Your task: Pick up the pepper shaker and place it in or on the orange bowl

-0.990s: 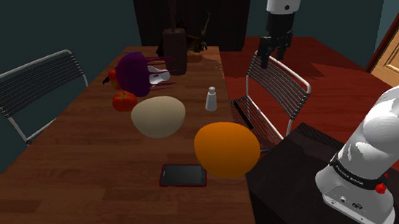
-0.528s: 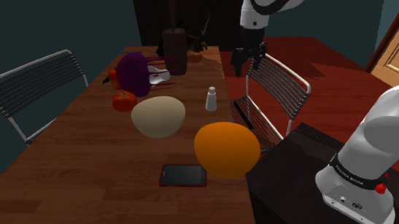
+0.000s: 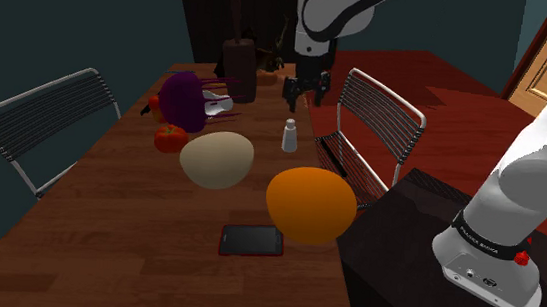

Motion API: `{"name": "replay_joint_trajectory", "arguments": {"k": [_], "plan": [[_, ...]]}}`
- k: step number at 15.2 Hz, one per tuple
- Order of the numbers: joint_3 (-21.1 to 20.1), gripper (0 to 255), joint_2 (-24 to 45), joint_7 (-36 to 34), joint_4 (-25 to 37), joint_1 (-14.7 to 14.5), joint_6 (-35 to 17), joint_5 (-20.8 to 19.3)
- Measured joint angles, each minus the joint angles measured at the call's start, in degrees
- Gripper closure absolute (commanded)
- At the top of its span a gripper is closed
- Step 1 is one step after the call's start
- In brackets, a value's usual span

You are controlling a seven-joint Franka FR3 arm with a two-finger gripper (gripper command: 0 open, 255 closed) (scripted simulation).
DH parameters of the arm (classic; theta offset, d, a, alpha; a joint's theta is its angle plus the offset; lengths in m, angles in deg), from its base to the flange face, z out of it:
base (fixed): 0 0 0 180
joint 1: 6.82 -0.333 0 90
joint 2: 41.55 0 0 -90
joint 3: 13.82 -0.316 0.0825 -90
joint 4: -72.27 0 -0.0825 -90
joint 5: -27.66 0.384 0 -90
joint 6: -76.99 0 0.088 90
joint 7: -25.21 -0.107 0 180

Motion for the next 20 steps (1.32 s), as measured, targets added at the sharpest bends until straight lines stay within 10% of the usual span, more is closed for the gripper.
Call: {"name": "replay_joint_trajectory", "arguments": {"k": [18,19,20], "plan": [[-0.7,0,11.7,-3.6,4.0,-0.8,-8.5,-0.5],[-0.7,255,11.7,-3.6,4.0,-0.8,-8.5,-0.5],[-0.7,255,11.7,-3.6,4.0,-0.8,-8.5,-0.5]]}}
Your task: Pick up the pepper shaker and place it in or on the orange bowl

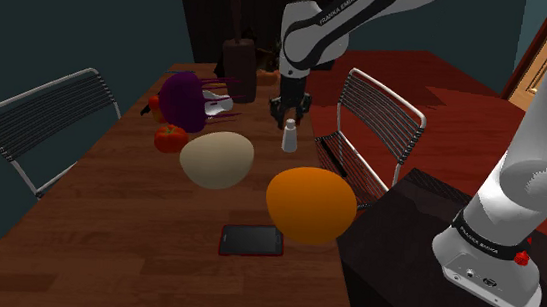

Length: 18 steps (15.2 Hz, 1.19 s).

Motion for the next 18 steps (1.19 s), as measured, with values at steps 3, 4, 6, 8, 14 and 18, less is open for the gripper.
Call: {"name": "replay_joint_trajectory", "arguments": {"k": [3,4,6,8,14,18], "plan": [[0.0,255,0.0,0.0,0.0,0.0,0.0,0.0],[0.0,255,0.0,0.0,0.0,0.0,0.0,0.0],[0.0,255,0.0,0.0,0.0,0.0,0.0,0.0],[0.0,255,0.0,0.0,0.0,0.0,0.0,0.0],[0.0,255,-1.4,-0.1,1.3,0.1,2.7,0.1],[0.0,255,-3.1,0.0,2.5,0.2,5.6,0.3]]}}
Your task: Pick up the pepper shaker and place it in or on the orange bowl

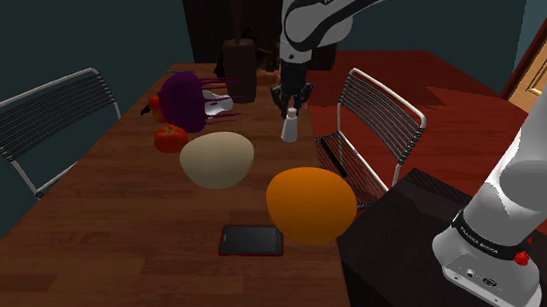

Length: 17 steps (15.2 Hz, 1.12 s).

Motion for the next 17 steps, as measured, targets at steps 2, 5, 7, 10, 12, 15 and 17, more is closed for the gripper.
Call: {"name": "replay_joint_trajectory", "arguments": {"k": [2,5,7,10,12,15,17], "plan": [[0.0,255,-0.5,-0.1,1.2,0.0,1.7,0.0],[0.0,255,-1.6,-0.2,2.3,0.0,3.8,0.1],[0.0,255,-2.1,-0.2,3.1,0.1,5.2,0.1],[0.0,255,-2.7,-0.5,4.8,0.0,7.5,0.1],[0.0,255,-3.3,-0.5,5.7,0.0,8.9,0.2],[0.0,255,-3.9,-0.6,7.3,0.1,11.1,0.2],[0.0,255,-3.9,-0.7,8.8,0.1,12.7,0.2]]}}
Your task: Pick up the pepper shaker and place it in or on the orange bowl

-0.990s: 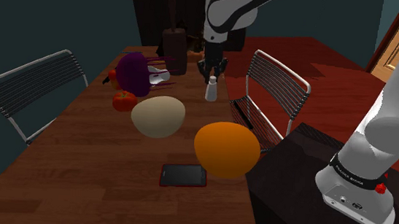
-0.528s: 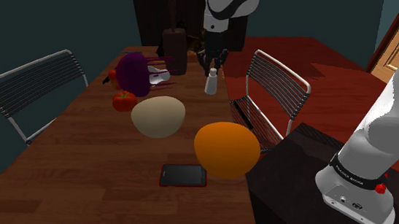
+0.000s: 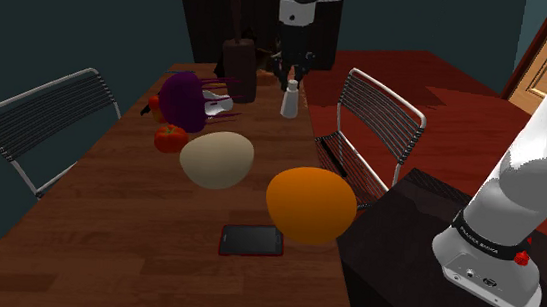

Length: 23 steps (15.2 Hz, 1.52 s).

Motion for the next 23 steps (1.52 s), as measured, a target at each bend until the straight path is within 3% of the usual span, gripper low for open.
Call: {"name": "replay_joint_trajectory", "arguments": {"k": [8,23], "plan": [[-0.1,255,-1.6,-0.5,3.7,-0.1,5.3,0.1],[-7.8,255,-23.0,-13.0,-14.0,-7.2,7.3,5.9]]}}
